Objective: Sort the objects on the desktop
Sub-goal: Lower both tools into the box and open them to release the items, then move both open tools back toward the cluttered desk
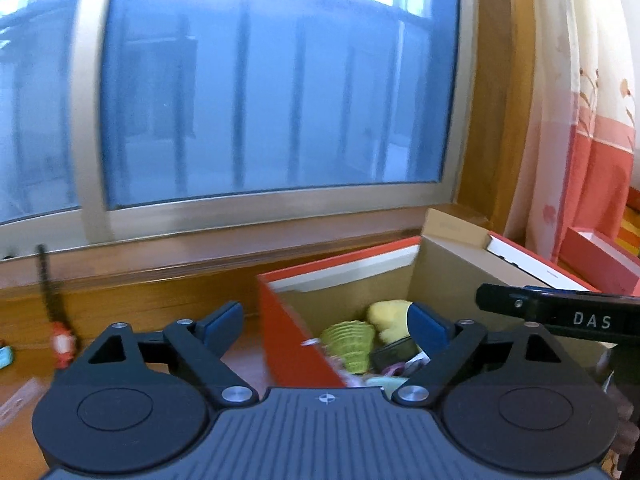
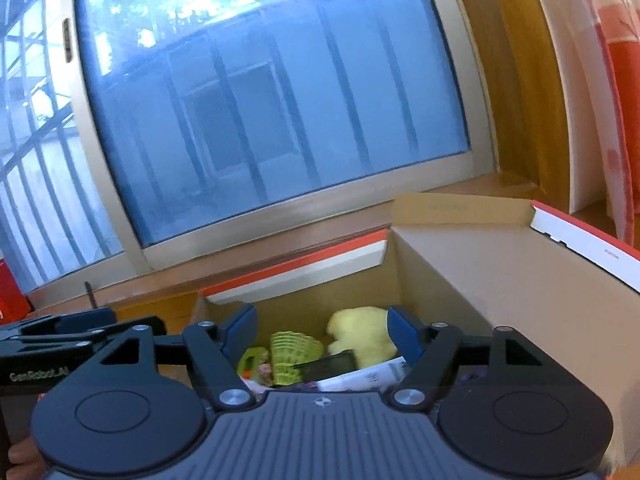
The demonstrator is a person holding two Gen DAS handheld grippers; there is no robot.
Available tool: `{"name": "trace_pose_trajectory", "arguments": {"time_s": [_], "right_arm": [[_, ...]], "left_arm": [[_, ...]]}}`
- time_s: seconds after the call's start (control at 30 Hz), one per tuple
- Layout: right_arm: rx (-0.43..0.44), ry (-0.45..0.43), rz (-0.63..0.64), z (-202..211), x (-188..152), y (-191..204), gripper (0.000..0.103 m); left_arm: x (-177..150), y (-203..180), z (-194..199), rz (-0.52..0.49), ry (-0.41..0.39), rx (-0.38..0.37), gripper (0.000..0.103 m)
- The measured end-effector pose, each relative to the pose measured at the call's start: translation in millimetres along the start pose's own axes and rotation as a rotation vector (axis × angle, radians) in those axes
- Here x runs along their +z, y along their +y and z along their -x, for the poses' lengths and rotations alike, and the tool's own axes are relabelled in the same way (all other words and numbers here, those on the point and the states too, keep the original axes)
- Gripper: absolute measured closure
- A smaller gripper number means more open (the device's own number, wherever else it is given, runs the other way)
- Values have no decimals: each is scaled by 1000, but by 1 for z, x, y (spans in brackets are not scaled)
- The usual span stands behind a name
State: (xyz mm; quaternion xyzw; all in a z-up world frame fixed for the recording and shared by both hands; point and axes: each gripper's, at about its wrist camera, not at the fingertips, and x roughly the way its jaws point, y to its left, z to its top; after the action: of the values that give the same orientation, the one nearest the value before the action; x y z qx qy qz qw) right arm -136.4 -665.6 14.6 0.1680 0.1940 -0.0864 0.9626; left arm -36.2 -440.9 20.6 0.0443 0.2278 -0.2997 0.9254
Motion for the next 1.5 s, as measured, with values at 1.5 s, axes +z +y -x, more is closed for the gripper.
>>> {"name": "trace_pose_trajectory", "arguments": {"time_s": [1.5], "right_arm": [[484,250,342,-93,-134,465,20]], "left_arm": [[-104,406,181,146,158,524,15]]}}
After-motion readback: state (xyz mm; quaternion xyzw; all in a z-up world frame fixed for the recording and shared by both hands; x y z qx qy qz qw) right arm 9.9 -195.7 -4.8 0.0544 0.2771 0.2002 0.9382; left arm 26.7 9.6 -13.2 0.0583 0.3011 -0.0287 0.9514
